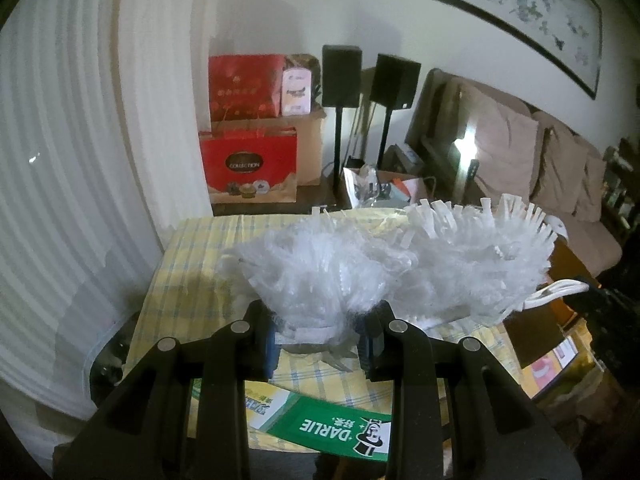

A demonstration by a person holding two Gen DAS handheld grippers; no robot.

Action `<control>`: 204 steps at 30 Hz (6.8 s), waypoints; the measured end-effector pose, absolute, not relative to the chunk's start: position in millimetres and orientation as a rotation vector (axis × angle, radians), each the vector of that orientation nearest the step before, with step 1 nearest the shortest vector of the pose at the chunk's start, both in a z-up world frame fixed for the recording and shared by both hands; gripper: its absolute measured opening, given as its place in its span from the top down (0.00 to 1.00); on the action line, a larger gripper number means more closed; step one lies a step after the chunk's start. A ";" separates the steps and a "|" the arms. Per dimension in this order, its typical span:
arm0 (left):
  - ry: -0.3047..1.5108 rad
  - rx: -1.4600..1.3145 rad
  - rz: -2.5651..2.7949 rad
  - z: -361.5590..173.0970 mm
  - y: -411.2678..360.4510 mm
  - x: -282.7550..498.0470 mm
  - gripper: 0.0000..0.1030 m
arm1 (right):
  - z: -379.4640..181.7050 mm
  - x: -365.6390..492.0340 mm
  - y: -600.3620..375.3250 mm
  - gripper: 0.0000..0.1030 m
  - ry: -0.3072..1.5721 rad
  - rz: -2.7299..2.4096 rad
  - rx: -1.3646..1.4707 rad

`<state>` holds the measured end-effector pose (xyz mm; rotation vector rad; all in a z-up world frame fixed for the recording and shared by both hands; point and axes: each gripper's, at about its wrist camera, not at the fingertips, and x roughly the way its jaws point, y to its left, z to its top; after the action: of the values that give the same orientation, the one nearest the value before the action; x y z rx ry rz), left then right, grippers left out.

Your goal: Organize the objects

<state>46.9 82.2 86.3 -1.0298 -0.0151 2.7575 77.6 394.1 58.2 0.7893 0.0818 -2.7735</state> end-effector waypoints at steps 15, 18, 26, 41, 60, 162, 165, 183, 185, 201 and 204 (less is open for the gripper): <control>0.035 -0.951 2.738 111.2 104.0 53.1 0.73 | 75.3 84.9 415.4 0.75 0.052 -2.809 0.742; 0.034 -0.949 2.718 113.3 111.0 52.4 0.73 | 78.7 86.9 421.7 0.75 0.048 -2.831 0.732; 0.093 -0.867 2.701 134.3 132.1 60.6 0.73 | 89.5 93.9 439.7 0.75 0.035 -2.885 0.698; 0.186 -0.769 2.708 149.4 162.3 72.3 0.73 | 104.9 102.3 464.5 0.75 -0.031 -2.928 0.657; 0.218 -0.719 2.669 153.7 192.7 67.2 0.72 | 112.1 104.6 489.4 0.75 -0.113 -3.005 0.642; 0.302 -0.464 2.497 198.4 365.6 52.8 0.72 | 134.7 143.4 624.3 0.75 -0.457 -3.303 0.552; 0.306 -0.462 2.494 199.3 369.9 51.1 0.72 | 133.8 142.6 627.5 0.75 -0.469 -3.304 0.558; 0.238 -0.500 2.486 188.0 381.2 44.9 0.72 | 128.6 138.5 634.0 0.75 -0.463 -3.324 0.601; 0.234 -0.513 2.486 186.2 383.6 42.5 0.72 | 127.3 136.4 633.4 0.75 -0.446 -3.332 0.608; 0.223 -0.560 2.464 175.4 399.0 31.5 0.72 | 117.7 130.7 645.9 0.75 -0.485 -3.336 0.649; 0.225 -0.563 2.460 173.5 402.3 30.9 0.72 | 117.1 131.2 646.9 0.75 -0.489 -3.342 0.651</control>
<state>30.9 402.3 173.5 -0.5629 0.2252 2.4599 131.2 646.9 117.1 0.6505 -0.4888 -3.3415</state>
